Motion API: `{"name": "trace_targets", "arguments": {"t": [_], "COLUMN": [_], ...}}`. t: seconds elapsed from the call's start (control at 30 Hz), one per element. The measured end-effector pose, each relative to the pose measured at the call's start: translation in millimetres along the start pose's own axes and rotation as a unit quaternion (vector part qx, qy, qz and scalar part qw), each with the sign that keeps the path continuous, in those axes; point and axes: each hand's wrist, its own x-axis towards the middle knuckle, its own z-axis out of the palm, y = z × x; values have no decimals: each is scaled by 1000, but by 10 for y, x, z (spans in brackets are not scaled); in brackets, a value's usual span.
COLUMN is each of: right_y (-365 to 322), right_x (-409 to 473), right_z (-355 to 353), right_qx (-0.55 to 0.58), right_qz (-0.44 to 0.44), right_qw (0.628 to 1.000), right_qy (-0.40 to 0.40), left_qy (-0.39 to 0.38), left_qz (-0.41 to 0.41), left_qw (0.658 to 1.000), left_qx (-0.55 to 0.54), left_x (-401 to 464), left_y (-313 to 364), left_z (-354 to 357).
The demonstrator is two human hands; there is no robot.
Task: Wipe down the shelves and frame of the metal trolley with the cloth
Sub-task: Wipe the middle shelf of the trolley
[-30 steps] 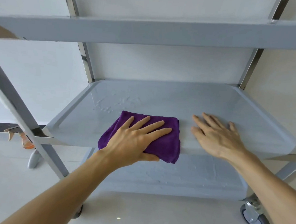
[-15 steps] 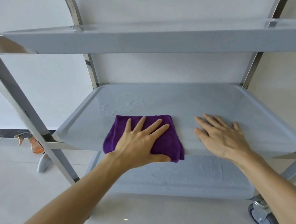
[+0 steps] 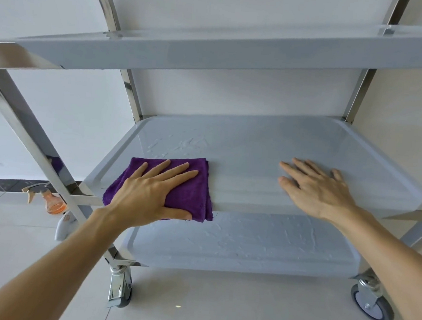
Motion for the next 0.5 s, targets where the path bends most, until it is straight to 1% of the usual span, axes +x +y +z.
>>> {"name": "trace_targets", "arguments": {"t": [0.07,0.13,0.2,0.27,0.5], "right_y": [-116,-382,-693,-860,-767], "right_x": [59,96,77,56,103], "right_z": [-45,-64,29,154,208], "right_qx": [-12,-9,7,14,0], "right_qz": [19,18,-22,-54,-53], "right_qw": [1000,1000,999,998,998], "right_qy": [-14,-24,-34,-28,-17], "left_qy": [-1,1,5,6,14], "left_qz": [-5,-7,-12,-17,-5], "left_qw": [1000,1000,1000,1000,1000], "left_qx": [0,1,-1,-5,6], "left_x": [3,5,-4,-20,-57], "left_y": [25,44,44,59,-39], "left_z": [0,-12,-20,-11,12]}}
